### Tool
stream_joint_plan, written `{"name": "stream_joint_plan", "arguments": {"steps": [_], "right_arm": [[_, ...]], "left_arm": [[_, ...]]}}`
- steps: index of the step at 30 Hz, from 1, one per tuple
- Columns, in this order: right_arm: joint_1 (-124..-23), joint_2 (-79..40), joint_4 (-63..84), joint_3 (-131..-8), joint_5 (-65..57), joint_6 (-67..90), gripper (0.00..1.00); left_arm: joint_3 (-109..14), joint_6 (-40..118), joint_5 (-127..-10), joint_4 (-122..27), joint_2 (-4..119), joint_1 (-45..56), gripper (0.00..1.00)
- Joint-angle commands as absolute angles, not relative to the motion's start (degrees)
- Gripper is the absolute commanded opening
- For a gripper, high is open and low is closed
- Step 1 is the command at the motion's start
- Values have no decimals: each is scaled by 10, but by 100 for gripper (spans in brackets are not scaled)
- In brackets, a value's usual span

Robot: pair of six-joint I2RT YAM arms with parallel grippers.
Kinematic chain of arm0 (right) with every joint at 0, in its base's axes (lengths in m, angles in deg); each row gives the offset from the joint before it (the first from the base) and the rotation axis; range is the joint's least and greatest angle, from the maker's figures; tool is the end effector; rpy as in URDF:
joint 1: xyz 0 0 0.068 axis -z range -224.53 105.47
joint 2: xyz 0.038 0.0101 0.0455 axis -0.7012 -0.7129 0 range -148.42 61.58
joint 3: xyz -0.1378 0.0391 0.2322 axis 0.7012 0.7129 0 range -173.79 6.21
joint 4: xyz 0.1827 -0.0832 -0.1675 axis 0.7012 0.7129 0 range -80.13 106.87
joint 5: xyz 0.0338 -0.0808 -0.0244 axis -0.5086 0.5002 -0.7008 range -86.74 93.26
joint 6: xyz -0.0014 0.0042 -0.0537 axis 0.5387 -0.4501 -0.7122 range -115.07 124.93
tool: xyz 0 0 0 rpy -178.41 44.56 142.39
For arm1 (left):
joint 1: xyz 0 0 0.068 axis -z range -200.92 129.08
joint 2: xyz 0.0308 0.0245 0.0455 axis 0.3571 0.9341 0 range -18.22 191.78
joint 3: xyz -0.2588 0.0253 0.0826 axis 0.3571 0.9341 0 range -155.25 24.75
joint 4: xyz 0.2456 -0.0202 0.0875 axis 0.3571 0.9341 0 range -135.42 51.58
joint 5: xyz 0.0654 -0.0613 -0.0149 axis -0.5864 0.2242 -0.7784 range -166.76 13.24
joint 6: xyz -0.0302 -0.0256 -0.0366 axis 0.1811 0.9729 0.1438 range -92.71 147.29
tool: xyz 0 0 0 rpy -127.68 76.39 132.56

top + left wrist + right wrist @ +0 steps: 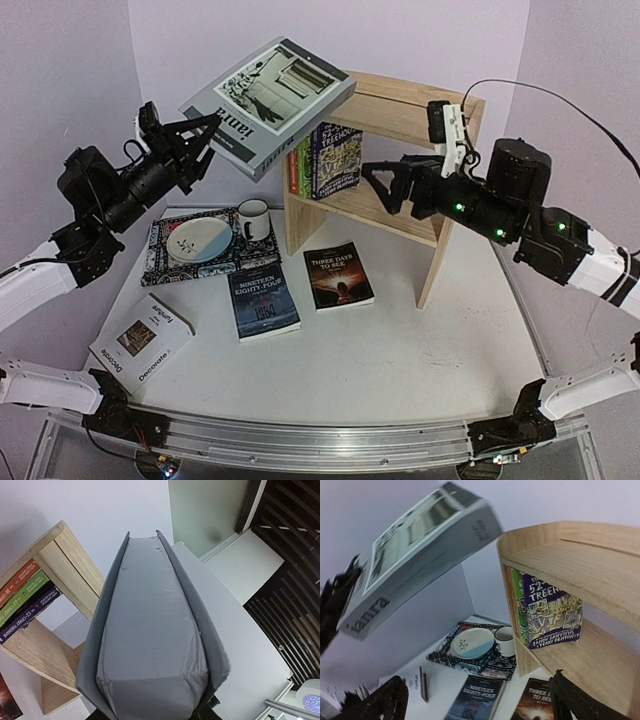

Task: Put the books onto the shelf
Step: Pass from the right arm to the left, then pass from the left arm to the right

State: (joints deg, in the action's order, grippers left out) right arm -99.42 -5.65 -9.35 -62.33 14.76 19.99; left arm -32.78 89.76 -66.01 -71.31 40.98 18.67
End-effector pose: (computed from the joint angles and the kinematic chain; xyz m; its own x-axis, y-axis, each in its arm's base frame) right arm 0.1573 0.2113 0.4608 0.0142 0.4630 -0.8862 -0.7229 0.6171 0.3108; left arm 0.1737 -0.1523 0.4379 -0.5254 -0.6960 -0.4894 0.6304 0.0679 -0.7733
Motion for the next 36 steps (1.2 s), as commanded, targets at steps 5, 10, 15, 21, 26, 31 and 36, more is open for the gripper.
{"name": "stream_joint_plan", "arguments": {"steps": [5, 10, 15, 21, 26, 31, 36], "right_arm": [[-996, 13, 9, -543, -30, -226, 98], [-996, 16, -8, -520, -9, -271, 98], [-1024, 6, -37, -497, 6, -325, 98], [-1115, -30, -115, -442, 113, -489, 98], [-1149, -88, -241, -401, 156, -589, 98], [-1166, -156, -317, -406, 162, -666, 98], [-1175, -224, -487, -387, 168, -742, 98]], "left_arm": [[-290, 933, -654, -702, 383, 185, 34], [-247, 940, -668, -670, 334, 185, 34], [-185, 959, -686, -617, 268, 185, 34], [-153, 979, -738, -490, 193, 186, 35], [-134, 1002, -744, -453, 168, 185, 36], [-106, 1044, -729, -440, 172, 185, 36], [-91, 1087, -714, -442, 187, 186, 35]]}}
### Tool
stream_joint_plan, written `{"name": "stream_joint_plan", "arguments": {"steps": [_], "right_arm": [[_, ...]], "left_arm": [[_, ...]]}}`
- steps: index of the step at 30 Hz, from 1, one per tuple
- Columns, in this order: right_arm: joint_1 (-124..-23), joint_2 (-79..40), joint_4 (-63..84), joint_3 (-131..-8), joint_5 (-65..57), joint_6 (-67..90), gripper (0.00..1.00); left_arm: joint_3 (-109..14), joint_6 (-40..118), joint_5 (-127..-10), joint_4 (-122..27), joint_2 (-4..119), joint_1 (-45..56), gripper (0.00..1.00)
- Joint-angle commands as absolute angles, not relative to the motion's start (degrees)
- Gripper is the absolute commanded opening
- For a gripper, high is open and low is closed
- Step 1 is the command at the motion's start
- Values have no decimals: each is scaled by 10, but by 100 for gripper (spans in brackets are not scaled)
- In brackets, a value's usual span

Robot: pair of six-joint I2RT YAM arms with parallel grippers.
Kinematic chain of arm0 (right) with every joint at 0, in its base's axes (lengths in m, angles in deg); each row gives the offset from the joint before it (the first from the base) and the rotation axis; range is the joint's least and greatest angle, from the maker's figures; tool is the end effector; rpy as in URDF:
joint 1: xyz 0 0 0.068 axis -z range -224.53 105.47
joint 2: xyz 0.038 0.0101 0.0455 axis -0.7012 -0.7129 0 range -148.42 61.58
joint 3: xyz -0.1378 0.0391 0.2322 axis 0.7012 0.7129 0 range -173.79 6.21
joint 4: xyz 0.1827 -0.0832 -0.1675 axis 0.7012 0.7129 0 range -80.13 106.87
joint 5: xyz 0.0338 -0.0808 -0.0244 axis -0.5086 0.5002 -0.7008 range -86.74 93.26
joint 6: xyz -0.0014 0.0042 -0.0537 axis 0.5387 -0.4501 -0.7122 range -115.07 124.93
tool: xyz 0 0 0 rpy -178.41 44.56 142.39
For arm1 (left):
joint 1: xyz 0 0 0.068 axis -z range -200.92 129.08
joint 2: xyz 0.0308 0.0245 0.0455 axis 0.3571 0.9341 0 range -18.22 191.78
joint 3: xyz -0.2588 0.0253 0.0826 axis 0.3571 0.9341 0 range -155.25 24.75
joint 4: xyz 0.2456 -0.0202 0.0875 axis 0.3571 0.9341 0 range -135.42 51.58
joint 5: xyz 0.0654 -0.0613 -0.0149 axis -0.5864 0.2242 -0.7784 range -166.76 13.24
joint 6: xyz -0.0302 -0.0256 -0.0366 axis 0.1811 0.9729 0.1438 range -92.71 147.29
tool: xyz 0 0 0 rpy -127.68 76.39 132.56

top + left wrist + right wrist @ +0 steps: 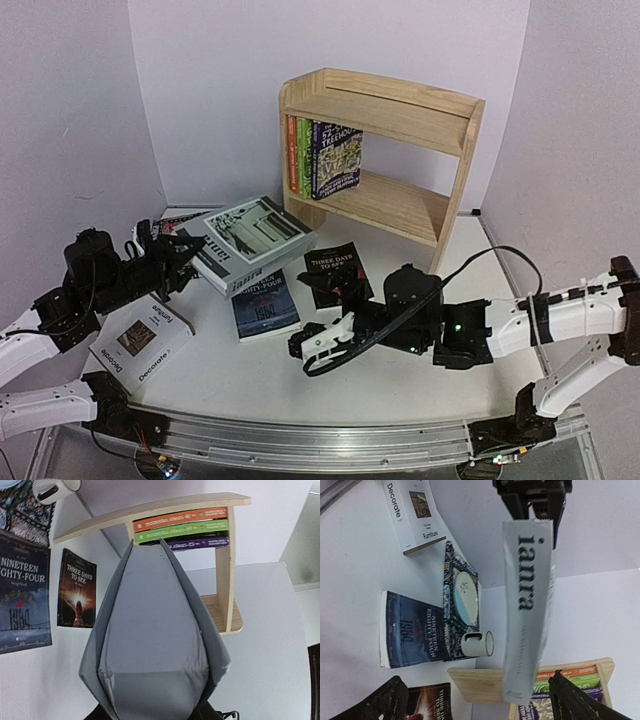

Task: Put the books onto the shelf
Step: Pass from the left arm to the right

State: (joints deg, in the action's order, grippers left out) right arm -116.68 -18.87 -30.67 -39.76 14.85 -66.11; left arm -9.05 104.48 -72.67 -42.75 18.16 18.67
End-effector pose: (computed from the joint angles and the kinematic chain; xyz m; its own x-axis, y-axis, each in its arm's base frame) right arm 0.1050 0.3028 0.2962 0.8344 -0.4312 -0.3431 -0.2525 0.2542 -0.9336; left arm 0.1248 -0.1065 0.3091 -0.6889 -0.6924 -0.2144 0.0844 0.2172 -0.9725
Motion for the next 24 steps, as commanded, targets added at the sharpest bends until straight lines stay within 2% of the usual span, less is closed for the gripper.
{"name": "stream_joint_plan", "arguments": {"steps": [1, 8, 14, 17, 20, 24], "right_arm": [[-1175, -235, -491, -392, 171, -746, 98], [-1175, -310, -531, -434, 183, -785, 98], [-1173, -343, -571, -468, 225, -756, 98], [-1170, -340, -571, -470, 223, -744, 93], [-1166, -344, -572, -470, 227, -743, 84], [-1159, -345, -573, -468, 223, -729, 82]], "left_arm": [[-92, 1091, -709, -442, 191, 185, 35], [-105, 1100, -676, -443, 224, 185, 36], [-99, 1104, -680, -444, 216, 185, 37], [-90, 1113, -685, -449, 210, 185, 36], [-92, 1110, -678, -452, 214, 185, 36], [-94, 1108, -667, -452, 219, 185, 36]]}}
